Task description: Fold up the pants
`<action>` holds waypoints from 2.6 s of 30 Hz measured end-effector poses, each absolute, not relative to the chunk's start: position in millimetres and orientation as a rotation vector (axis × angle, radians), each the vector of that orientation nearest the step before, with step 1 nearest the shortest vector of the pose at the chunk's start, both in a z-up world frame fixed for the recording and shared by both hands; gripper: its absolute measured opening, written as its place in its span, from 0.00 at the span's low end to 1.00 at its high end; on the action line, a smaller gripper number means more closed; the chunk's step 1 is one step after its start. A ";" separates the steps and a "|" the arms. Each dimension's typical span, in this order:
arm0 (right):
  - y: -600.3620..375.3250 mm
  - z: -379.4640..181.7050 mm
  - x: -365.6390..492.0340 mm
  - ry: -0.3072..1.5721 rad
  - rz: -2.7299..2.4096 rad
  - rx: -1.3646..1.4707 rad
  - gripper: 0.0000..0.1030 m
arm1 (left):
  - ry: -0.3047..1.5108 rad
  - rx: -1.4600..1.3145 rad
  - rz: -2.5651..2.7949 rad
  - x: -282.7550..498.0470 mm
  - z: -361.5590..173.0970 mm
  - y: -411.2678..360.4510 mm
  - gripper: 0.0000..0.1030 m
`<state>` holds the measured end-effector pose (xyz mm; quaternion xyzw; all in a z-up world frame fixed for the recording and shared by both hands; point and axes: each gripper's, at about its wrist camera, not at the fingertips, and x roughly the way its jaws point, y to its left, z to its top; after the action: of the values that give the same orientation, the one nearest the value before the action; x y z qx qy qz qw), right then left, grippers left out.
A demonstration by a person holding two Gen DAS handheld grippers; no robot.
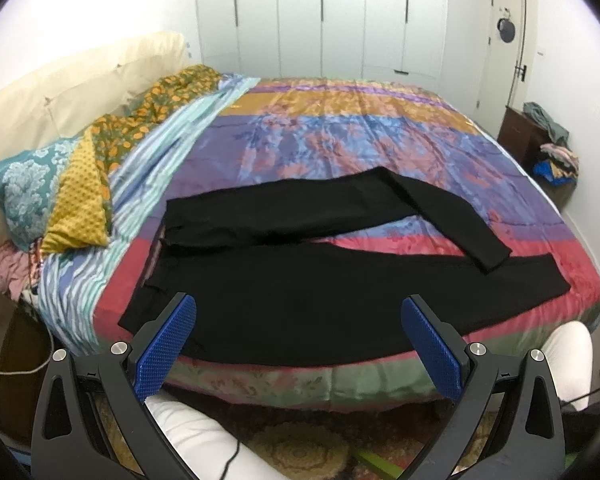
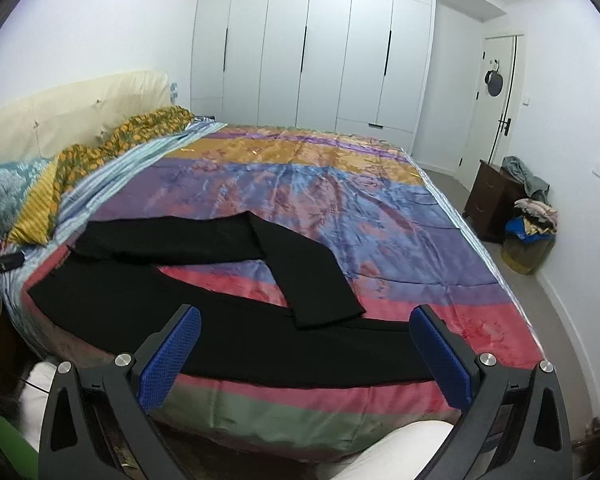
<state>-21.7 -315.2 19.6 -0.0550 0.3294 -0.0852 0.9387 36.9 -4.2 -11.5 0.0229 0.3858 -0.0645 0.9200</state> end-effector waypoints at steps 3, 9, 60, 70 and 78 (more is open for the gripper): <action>-312.6 12.4 -18.1 0.711 -0.159 -0.140 1.00 | 0.818 0.021 -0.175 38.5 -13.3 -2.1 0.99; -324.8 19.9 -15.2 0.756 -0.127 0.020 1.00 | 0.839 -0.014 -0.201 39.1 -15.6 -1.4 0.99; -298.4 5.3 -0.8 0.790 -0.074 0.026 1.00 | 0.815 0.069 -0.203 49.5 -15.5 -32.7 0.99; -264.2 -0.4 1.6 0.748 0.059 -0.004 1.00 | 0.781 0.087 -0.230 42.6 -14.3 -38.5 0.99; -274.4 -10.1 8.3 0.707 0.055 -0.041 1.00 | 0.784 0.080 -0.224 43.3 -15.9 -37.9 0.99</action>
<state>8.3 -274.4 -10.1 -0.0201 0.3463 0.0271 0.9375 43.3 -37.9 -15.9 0.0388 0.3811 -0.1089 0.9173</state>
